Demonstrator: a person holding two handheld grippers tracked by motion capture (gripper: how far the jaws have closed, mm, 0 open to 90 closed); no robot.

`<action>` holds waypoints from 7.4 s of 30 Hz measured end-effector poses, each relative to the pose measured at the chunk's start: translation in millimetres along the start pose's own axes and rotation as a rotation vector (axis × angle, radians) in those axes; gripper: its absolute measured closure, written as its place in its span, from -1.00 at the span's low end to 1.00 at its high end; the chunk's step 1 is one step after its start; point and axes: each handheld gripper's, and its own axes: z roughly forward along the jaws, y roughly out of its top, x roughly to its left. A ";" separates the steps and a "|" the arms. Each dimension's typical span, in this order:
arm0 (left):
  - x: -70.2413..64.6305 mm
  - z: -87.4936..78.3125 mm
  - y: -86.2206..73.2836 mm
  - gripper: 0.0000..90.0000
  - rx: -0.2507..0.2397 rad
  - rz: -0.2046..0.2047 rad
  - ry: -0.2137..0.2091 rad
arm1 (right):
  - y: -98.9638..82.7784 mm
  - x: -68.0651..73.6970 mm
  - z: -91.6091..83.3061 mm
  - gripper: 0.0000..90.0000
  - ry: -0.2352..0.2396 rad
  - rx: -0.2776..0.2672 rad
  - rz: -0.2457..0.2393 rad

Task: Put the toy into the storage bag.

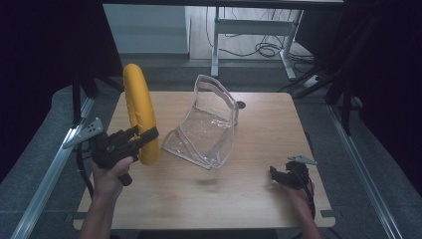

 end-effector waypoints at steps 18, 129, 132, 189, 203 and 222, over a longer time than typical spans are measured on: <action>-8.1 13.6 15.4 0.12 -0.060 0.010 -0.020 | 0.1 -1.4 0.3 -0.62 0.000 -0.005 0.001; -56.4 167.9 -2.8 0.12 0.086 0.053 -0.187 | 0.0 -2.4 -0.1 -0.60 -0.003 -0.002 0.006; -52.9 169.3 -6.9 0.12 0.090 0.049 -0.180 | -0.1 -2.4 -0.1 -0.60 -0.004 -0.004 0.005; 1.7 187.2 -63.3 0.07 0.211 -0.066 -0.037 | -0.9 -3.2 -1.5 -0.60 0.001 -0.002 0.014; -7.7 165.5 -51.4 -0.33 0.230 0.010 -0.036 | -1.6 -4.6 -2.5 -0.60 0.003 -0.004 0.014; -2.5 113.1 -56.4 -0.32 0.358 0.120 -0.001 | -2.0 -4.3 -3.0 -0.60 0.002 -0.005 0.017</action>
